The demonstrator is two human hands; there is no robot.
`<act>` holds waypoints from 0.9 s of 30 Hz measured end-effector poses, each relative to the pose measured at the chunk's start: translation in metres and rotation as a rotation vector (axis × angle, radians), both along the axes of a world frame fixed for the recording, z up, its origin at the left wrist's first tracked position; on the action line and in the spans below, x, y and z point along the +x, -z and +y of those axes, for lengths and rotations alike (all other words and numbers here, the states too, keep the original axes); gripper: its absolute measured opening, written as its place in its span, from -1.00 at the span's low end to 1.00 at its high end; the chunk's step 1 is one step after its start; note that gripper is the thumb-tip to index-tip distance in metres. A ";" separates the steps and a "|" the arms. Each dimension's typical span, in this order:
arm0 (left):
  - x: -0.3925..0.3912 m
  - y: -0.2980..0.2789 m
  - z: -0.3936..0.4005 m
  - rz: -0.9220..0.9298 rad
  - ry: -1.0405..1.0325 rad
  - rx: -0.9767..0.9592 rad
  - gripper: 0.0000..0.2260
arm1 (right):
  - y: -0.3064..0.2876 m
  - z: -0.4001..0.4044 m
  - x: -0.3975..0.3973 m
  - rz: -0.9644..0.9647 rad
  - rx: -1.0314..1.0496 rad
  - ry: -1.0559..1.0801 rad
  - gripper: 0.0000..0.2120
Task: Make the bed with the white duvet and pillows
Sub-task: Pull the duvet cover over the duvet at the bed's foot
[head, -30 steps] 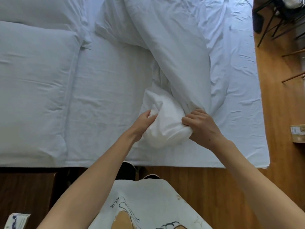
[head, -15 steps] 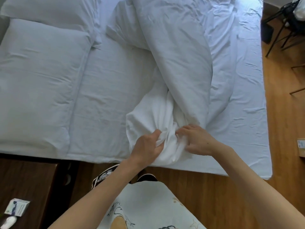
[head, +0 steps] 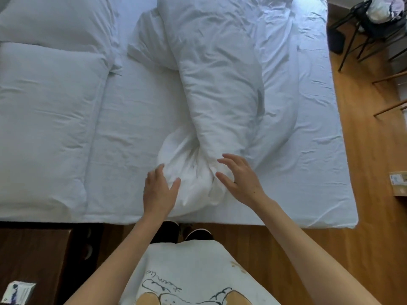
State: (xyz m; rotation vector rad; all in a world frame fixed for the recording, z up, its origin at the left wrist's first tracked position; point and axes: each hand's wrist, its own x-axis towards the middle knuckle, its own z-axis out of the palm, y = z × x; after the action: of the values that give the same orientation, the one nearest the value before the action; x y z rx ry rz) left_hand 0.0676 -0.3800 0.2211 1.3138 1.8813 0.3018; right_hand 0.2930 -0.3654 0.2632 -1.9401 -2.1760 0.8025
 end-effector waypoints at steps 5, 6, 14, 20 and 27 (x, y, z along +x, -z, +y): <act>0.019 -0.003 0.020 0.010 0.177 0.090 -0.52 | 0.007 -0.010 -0.002 0.050 -0.027 0.105 -0.61; 0.026 -0.004 0.021 0.002 0.214 0.106 -0.53 | 0.010 -0.012 -0.001 0.062 -0.034 0.121 -0.62; 0.110 0.020 0.009 0.059 0.554 0.082 -0.57 | 0.035 -0.038 0.073 0.139 -0.161 0.315 -0.66; 0.214 0.061 0.016 0.170 0.661 -0.012 -0.55 | 0.091 -0.025 0.191 0.244 -0.289 0.502 -0.68; 0.360 0.130 0.046 0.277 0.666 -0.117 -0.51 | 0.190 0.053 0.342 0.283 -0.381 0.751 -0.64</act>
State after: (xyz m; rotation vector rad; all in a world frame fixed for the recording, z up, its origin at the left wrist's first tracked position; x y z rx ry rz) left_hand 0.4274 -0.3339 0.0914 1.8735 1.5256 -0.3440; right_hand 0.6349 -0.3123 0.0728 -2.3656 -1.0438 1.2726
